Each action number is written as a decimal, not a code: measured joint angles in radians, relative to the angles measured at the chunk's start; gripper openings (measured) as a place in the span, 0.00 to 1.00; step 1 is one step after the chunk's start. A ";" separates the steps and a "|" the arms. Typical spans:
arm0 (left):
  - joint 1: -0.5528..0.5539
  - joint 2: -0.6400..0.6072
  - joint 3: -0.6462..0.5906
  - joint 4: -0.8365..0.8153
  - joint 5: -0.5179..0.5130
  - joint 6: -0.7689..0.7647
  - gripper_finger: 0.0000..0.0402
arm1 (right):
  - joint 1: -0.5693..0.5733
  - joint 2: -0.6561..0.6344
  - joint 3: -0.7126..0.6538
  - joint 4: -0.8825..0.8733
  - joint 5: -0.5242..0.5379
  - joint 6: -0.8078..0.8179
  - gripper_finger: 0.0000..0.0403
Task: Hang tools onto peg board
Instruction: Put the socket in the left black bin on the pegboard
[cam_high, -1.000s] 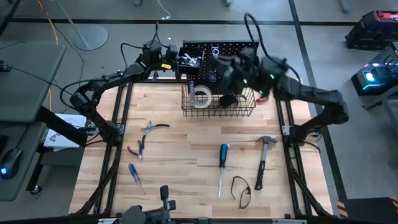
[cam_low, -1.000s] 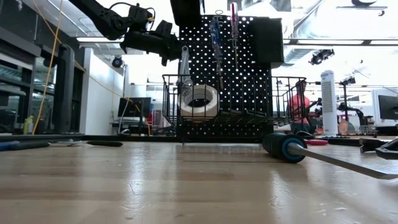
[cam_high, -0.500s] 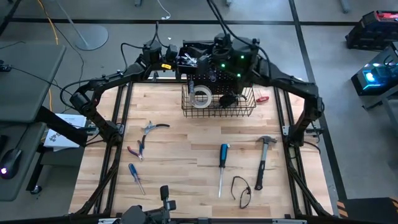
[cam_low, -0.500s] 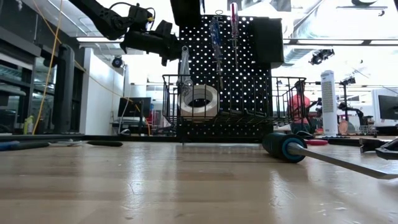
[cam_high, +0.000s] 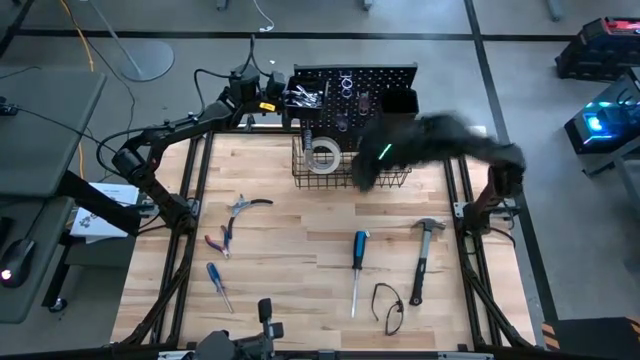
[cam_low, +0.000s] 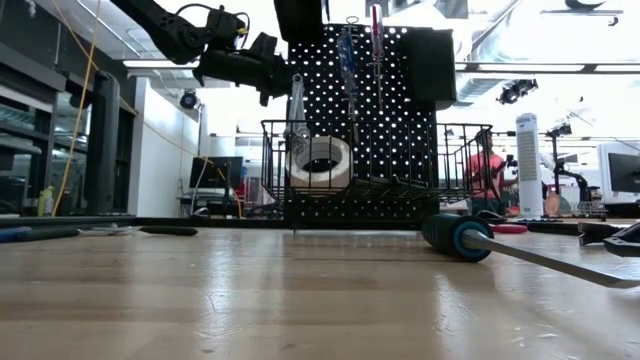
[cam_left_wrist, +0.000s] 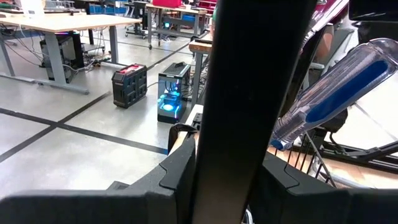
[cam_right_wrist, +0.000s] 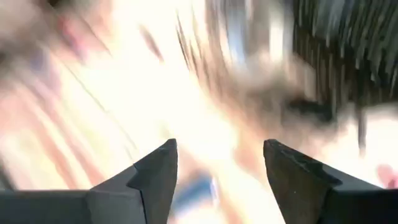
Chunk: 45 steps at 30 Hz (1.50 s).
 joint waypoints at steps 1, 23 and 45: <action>0.000 0.000 0.000 0.000 0.000 0.000 0.27 | 0.045 0.006 -0.062 -0.054 -0.012 0.075 0.56; -0.005 0.000 0.000 -0.001 -0.001 -0.008 0.27 | 0.206 -0.015 -0.960 0.424 -0.184 0.630 0.56; -0.006 0.000 0.000 -0.002 -0.006 -0.009 0.27 | 0.068 0.027 -1.076 0.595 -0.258 0.391 0.56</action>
